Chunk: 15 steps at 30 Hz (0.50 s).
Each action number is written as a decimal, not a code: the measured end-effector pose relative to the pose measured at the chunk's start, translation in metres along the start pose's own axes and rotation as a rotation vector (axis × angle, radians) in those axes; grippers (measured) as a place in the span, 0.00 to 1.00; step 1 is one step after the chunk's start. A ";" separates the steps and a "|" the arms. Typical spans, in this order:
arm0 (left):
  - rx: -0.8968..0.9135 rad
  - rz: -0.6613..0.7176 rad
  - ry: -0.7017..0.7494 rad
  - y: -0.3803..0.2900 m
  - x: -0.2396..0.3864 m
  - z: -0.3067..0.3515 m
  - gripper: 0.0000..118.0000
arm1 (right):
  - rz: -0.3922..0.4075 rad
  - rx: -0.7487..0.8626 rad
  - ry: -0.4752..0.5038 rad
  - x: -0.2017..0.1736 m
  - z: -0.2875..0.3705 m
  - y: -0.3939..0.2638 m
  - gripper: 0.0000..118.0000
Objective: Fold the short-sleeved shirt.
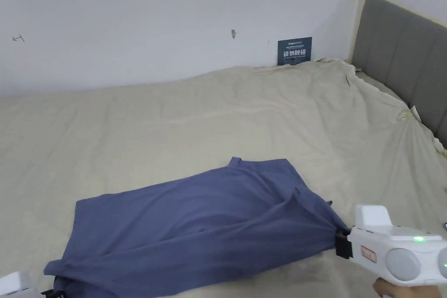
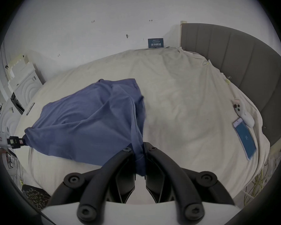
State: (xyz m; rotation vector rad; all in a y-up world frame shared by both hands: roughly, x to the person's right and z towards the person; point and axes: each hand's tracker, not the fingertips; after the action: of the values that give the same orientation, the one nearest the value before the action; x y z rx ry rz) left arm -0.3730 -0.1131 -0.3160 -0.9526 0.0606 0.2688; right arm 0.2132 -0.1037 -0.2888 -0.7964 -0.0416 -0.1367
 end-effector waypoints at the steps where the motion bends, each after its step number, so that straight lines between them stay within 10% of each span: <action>1: -0.009 -0.004 0.010 -0.007 -0.003 0.003 0.02 | 0.001 -0.001 -0.002 0.004 0.009 -0.006 0.05; 15: -0.127 0.069 0.038 -0.079 -0.055 -0.008 0.02 | -0.046 -0.204 -0.067 0.032 0.015 -0.103 0.05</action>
State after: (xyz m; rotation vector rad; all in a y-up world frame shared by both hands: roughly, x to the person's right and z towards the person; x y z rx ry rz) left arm -0.4054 -0.1743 -0.2485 -1.0837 0.1128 0.3212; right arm 0.2307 -0.1672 -0.2022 -1.0040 -0.1105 -0.1592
